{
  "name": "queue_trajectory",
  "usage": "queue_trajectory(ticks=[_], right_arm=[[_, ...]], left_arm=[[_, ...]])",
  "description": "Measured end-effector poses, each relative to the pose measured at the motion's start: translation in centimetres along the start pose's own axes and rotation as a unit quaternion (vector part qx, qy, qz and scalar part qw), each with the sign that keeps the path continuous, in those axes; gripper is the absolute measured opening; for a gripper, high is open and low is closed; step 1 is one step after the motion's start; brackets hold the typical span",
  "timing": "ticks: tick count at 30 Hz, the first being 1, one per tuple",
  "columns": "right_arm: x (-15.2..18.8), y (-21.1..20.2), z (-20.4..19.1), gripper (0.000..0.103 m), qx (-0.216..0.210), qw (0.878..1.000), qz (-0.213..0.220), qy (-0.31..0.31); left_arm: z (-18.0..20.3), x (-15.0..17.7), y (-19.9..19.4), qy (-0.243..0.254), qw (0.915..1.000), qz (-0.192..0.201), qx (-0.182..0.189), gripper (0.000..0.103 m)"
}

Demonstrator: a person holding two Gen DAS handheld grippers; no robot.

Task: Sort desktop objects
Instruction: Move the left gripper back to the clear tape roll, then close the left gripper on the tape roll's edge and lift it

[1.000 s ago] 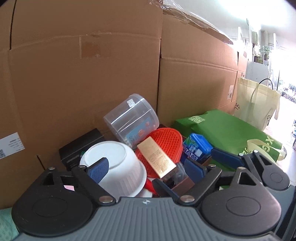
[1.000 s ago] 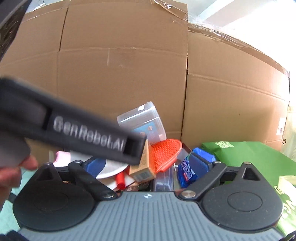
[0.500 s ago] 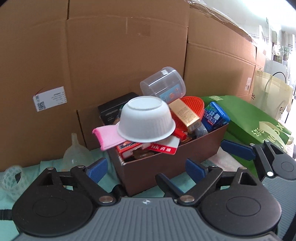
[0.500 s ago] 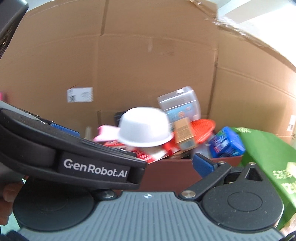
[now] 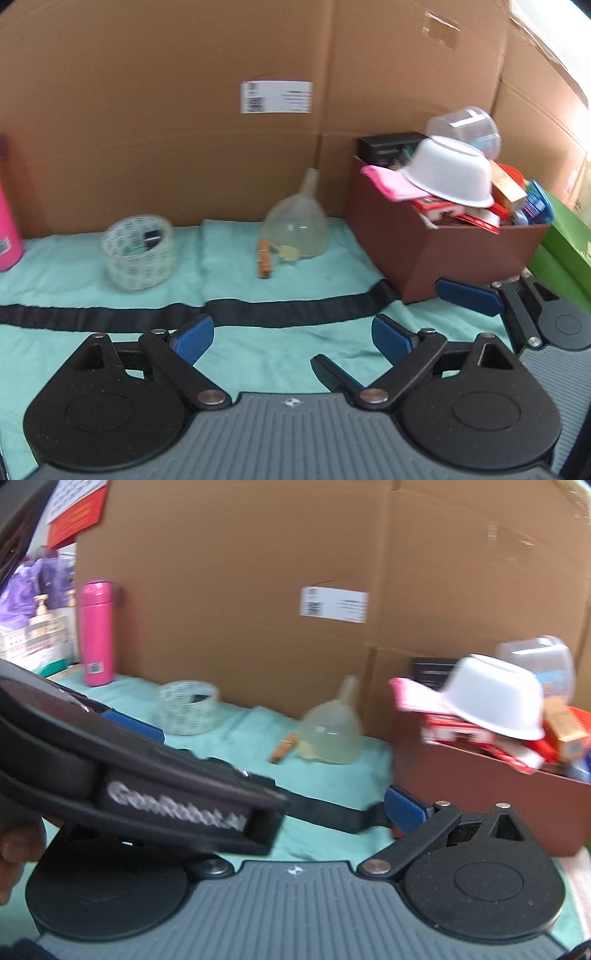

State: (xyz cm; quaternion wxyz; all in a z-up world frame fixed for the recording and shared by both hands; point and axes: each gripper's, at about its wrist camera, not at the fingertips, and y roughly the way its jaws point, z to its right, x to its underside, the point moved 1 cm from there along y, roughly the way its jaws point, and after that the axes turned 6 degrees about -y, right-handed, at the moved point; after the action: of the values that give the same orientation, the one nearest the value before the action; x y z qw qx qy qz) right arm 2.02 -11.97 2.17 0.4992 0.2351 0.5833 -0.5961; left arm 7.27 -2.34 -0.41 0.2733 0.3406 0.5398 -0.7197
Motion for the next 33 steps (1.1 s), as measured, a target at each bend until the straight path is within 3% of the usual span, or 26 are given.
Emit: queue_trajectory(ticks=[13,18,21,27,33], right_arm=[[-1.9,5.1,-2.4,0.101,-0.017,0.999,-0.03,-0.008],[-2.6,7.4,-2.6,0.1,-0.028,0.999,-0.032,-0.003],[-3.1,8.7,-2.9,0.09,-0.034,0.999,-0.032,-0.004],[-4.1,11.1,-3.8,0.086,-0.047,0.998,-0.031,-0.011],[-3.9,12.7,-4.0,0.083,-0.051,0.998,-0.043,-0.01]], left_arm=[[-7.8,-2.3,2.9,-0.068,0.9972,0.004,-0.032,0.097],[-10.6,-4.2,4.5,-0.095,0.9938,0.003,-0.059,0.092],[-12.3,-5.0,5.3,-0.101,0.9926,0.005,-0.068,0.09],[-15.9,-6.8,7.5,-0.14,0.9861,0.001,-0.089,0.072],[-17.3,-7.5,10.3,-0.147,0.9845,-0.019,-0.094,0.057]])
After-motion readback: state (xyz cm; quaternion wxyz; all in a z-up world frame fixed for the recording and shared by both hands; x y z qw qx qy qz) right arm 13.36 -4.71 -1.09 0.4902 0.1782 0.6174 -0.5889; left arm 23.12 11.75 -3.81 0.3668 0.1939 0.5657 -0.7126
